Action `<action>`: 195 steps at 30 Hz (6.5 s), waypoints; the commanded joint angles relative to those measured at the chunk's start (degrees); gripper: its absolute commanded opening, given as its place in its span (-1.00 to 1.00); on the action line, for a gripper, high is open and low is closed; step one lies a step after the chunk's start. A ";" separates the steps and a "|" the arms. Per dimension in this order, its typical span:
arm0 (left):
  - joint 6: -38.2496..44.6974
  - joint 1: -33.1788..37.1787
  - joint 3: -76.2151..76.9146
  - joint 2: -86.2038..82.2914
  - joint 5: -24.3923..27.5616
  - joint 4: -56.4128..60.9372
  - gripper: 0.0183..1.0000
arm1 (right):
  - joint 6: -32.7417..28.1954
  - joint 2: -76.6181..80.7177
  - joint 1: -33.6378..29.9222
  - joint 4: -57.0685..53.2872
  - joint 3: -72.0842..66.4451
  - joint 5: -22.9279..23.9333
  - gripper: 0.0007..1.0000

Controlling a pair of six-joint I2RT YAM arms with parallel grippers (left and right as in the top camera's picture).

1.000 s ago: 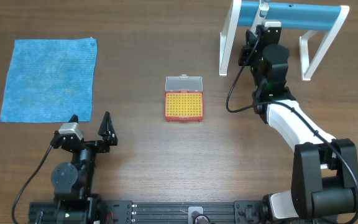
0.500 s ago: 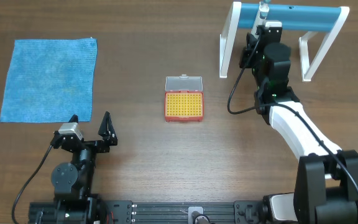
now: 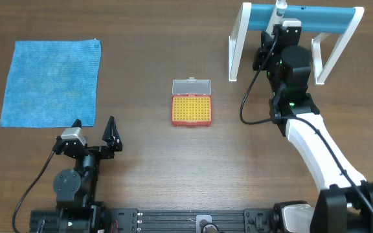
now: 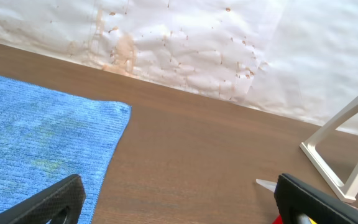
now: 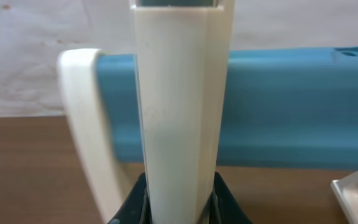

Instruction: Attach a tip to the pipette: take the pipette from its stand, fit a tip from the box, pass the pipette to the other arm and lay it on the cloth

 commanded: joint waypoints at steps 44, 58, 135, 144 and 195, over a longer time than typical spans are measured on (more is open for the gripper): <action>0.72 -0.17 -0.13 -0.35 -0.59 -0.31 0.97 | 0.02 17.46 21.40 62.60 -25.35 -21.62 -0.84; 0.72 -0.17 -0.13 -0.35 -0.61 -0.31 0.97 | 0.00 17.46 19.82 61.11 -25.33 -21.42 -0.84; 0.72 -0.17 -0.13 -0.35 -0.61 -0.31 0.97 | -2.19 17.46 19.43 54.01 -26.99 -24.39 -0.84; 0.72 -0.17 -0.13 -0.37 -0.61 -0.31 0.97 | -2.45 17.46 20.63 51.52 -26.77 -24.39 -0.84; 0.72 -0.17 -0.13 -0.35 -0.61 -0.31 0.97 | -4.50 -6.03 19.45 45.07 -24.11 -24.41 -0.84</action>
